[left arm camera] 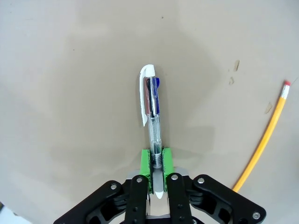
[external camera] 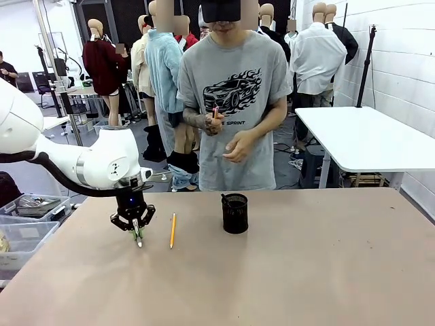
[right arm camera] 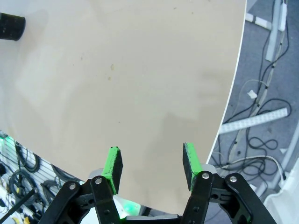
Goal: Place the pens into the pen holder.
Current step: Pick up a writing instrument from the table and place it into the Pen holder.
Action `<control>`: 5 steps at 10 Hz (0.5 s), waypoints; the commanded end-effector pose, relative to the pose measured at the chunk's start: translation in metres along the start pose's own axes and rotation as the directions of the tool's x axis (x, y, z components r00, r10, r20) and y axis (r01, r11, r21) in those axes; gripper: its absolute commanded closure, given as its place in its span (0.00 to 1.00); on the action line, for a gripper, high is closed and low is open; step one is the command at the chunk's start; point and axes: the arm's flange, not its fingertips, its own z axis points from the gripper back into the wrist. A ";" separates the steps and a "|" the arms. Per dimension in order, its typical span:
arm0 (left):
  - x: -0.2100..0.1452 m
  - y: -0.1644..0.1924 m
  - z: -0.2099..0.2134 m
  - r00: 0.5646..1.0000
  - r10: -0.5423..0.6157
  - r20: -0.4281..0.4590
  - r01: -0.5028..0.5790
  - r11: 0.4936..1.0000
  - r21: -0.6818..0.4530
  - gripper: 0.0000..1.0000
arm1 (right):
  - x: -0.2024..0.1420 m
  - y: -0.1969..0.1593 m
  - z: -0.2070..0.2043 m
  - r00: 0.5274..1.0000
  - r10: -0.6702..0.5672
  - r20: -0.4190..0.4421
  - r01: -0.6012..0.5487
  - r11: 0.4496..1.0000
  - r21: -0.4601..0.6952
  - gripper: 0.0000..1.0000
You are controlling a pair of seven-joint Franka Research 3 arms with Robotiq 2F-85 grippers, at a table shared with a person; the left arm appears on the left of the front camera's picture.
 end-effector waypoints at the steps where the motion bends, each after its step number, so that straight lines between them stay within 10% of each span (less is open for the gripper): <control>1: -0.005 0.017 0.025 0.976 -0.212 0.050 0.211 0.977 0.020 1.00 | -0.002 0.001 -0.004 1.000 0.012 0.018 -0.012 1.000 0.015 0.34; 4: -0.006 0.066 0.077 0.873 -0.467 0.139 0.479 0.876 -0.063 1.00 | -0.002 0.001 -0.004 1.000 0.012 0.018 -0.012 1.000 0.015 0.34; 5: -0.006 0.082 0.087 0.773 -0.620 0.132 0.632 0.770 -0.084 1.00 | -0.002 0.001 -0.004 1.000 0.012 0.018 -0.012 1.000 0.015 0.34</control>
